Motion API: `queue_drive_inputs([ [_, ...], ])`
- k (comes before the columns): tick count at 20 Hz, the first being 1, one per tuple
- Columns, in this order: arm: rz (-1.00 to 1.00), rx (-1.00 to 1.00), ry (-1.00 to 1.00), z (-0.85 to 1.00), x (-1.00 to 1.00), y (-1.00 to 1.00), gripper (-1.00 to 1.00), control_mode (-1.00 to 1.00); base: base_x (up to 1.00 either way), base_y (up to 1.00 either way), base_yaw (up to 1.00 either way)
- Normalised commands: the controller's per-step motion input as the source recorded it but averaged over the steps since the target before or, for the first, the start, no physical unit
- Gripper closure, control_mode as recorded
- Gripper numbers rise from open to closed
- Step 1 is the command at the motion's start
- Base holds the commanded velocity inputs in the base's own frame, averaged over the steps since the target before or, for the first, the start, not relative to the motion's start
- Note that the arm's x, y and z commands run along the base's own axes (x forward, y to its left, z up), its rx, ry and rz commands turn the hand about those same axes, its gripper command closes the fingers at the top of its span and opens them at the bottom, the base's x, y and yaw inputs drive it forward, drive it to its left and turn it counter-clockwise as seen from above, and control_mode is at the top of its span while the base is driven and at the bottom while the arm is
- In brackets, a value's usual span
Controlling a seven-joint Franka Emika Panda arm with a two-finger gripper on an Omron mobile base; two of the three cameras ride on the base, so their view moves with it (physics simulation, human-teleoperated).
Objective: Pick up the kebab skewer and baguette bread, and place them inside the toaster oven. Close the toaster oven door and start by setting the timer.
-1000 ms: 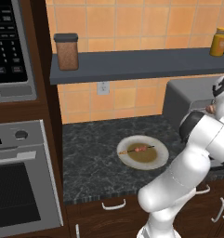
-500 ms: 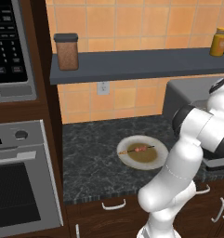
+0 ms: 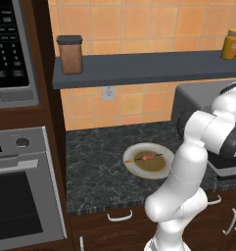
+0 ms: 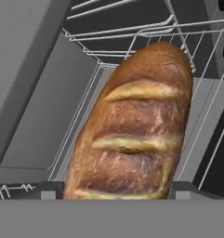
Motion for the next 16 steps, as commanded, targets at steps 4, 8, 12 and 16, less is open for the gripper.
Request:
queue_drive_inputs([
  [4,0.00,0.00,0.00,0.00,0.00,0.00,1.00,-1.00,0.00,0.00,0.00],
  [8,0.00,0.00,0.00,0.00,0.00,0.00,-1.00,-1.00,0.00,0.00,0.00],
  [12,0.00,0.00,0.00,0.00,0.00,0.00,-1.00,-1.00,0.00,0.00,0.00],
  [16,0.00,0.00,0.00,0.00,0.00,0.00,-1.00,-1.00,0.00,0.00,0.00],
])
